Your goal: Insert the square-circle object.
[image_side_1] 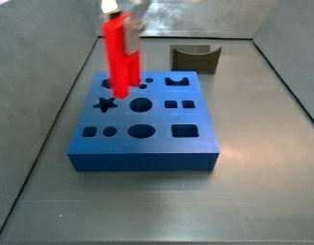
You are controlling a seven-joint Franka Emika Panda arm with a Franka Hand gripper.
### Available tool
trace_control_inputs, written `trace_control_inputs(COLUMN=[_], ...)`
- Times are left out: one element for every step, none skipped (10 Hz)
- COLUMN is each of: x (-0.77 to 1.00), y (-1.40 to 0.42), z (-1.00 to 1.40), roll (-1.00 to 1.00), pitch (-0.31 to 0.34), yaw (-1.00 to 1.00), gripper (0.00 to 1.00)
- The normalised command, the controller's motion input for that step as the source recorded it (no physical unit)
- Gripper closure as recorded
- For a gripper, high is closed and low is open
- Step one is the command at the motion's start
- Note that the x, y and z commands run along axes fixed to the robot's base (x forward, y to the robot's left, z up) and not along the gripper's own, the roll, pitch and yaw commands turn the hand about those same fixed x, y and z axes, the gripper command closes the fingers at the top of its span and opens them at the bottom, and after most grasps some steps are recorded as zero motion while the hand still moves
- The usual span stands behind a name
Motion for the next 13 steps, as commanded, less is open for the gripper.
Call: trace_control_inputs(x=[-0.55,-0.39,-0.26,-0.11,0.0,0.0,-0.03,-0.06,-0.07,-0.08,-0.07,0.0,0.0], y=[-0.07,0.0,0.0,0.0,0.0,0.0,-0.05,-0.13,-0.15,-0.09,-0.07,-0.03,-0.03], z=[-0.18,-0.15,-0.21,-0.2,-0.28,-0.31,-0.33,-0.24,-0.22,-0.21,-0.2,-0.08,-0.3], roll=[-0.02,-0.02,-0.04,0.0,-0.04,-0.06,-0.12,-0.17,-0.19,-0.23,-0.24,-0.18,0.0], pitch=[-0.027,-0.007,-0.003,-0.001,-0.001,-0.059,-0.163,-0.251,-0.273,-0.306,-0.303,-0.189,0.0], yaw=[-0.58,-0.78,-0.9,-1.0,-1.0,-1.0,-0.97,-0.87,-0.86,-0.86,-0.87,-0.96,-1.0], gripper=[1.0,1.0,1.0,1.0,1.0,1.0,1.0,1.0,1.0,1.0,1.0,1.0,1.0])
